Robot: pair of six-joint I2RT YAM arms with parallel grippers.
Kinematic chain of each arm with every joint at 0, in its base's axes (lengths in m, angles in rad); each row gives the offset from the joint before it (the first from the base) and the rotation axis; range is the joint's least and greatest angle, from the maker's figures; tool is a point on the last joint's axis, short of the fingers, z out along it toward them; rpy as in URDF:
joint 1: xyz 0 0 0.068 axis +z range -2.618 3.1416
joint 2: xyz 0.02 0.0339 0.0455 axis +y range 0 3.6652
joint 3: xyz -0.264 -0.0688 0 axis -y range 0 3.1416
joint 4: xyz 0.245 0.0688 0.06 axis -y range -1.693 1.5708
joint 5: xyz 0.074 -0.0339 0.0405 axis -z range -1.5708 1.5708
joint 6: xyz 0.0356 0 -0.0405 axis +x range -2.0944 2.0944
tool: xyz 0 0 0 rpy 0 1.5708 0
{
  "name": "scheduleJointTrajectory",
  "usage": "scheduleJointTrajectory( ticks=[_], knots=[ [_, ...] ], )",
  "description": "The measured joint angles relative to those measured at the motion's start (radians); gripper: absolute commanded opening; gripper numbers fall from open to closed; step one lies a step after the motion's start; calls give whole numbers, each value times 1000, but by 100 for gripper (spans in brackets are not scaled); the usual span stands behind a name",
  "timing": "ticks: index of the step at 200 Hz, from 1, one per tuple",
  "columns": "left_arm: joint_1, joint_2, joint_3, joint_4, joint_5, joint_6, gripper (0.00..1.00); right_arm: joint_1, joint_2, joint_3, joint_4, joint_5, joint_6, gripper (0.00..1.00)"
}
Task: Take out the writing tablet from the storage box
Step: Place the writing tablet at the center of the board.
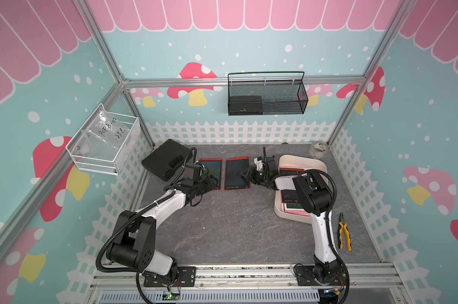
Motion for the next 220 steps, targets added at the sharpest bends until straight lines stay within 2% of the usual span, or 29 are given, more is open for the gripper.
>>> scheduleJointTrajectory(
  ticks=[51,71,125,186,220],
  knots=[
    [0,1,0,4,4,-2,55,11,-17,60,-142,83,-87,54],
    [0,2,0,5,8,-2,55,13,-28,66,-181,108,-111,60],
    [0,13,-3,18,18,-6,55,32,-42,79,-237,169,-145,62],
    [0,13,-10,19,18,-10,55,63,-85,103,-394,342,-219,68],
    [-1,13,-10,19,21,-13,55,63,-111,103,-478,418,-262,67]
  ],
)
